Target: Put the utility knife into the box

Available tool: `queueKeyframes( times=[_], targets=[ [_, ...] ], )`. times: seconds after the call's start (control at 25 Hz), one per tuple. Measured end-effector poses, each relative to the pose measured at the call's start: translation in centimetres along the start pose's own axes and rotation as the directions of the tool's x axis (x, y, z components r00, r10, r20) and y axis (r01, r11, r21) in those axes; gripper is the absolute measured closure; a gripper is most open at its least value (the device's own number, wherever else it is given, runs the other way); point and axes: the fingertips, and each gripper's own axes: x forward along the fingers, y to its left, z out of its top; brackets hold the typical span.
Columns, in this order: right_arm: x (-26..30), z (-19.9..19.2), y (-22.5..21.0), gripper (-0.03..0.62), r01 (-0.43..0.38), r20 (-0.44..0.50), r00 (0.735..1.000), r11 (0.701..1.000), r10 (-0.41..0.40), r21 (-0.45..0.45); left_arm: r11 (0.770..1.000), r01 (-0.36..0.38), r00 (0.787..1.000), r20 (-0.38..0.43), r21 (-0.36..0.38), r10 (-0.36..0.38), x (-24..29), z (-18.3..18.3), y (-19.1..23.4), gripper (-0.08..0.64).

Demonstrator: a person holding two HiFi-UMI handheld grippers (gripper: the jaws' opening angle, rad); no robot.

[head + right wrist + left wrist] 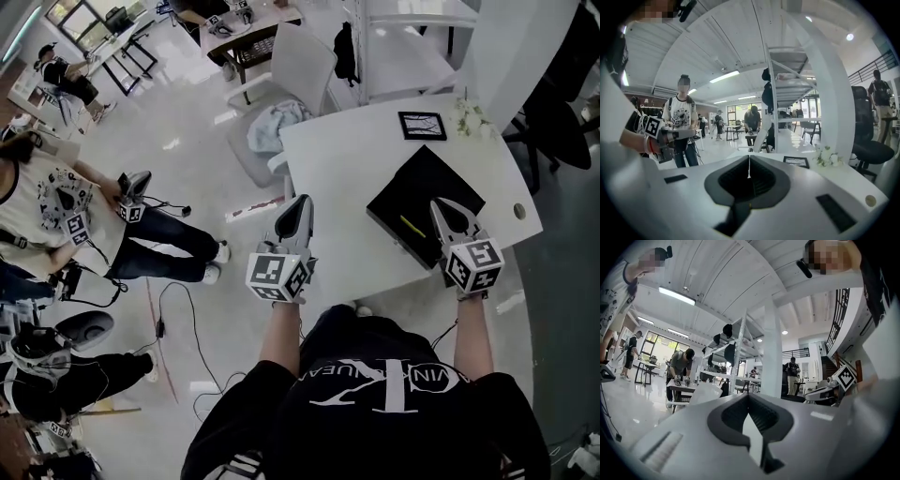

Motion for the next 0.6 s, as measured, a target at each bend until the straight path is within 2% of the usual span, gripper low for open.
queueKeyframes(
  times=[0.32,0.44,0.6],
  targets=[
    [1.8,1.7,0.4,0.577,-0.013,0.056,0.998,1.000,0.013,-0.001,0.999,-0.002,1.000,-0.008,0.032,0.003,0.4,0.6,1.4,0.551],
    [2.4,2.4,0.1,0.577,-0.020,0.088,0.996,1.000,0.019,0.006,0.999,-0.024,1.000,-0.006,0.036,0.024,0.8,0.7,2.0,0.551],
    [2.3,3.8,0.9,0.578,-0.023,0.145,0.989,1.000,0.024,-0.008,0.997,-0.070,0.997,0.040,0.044,0.068,-0.3,1.6,3.1,0.551]
  ],
)
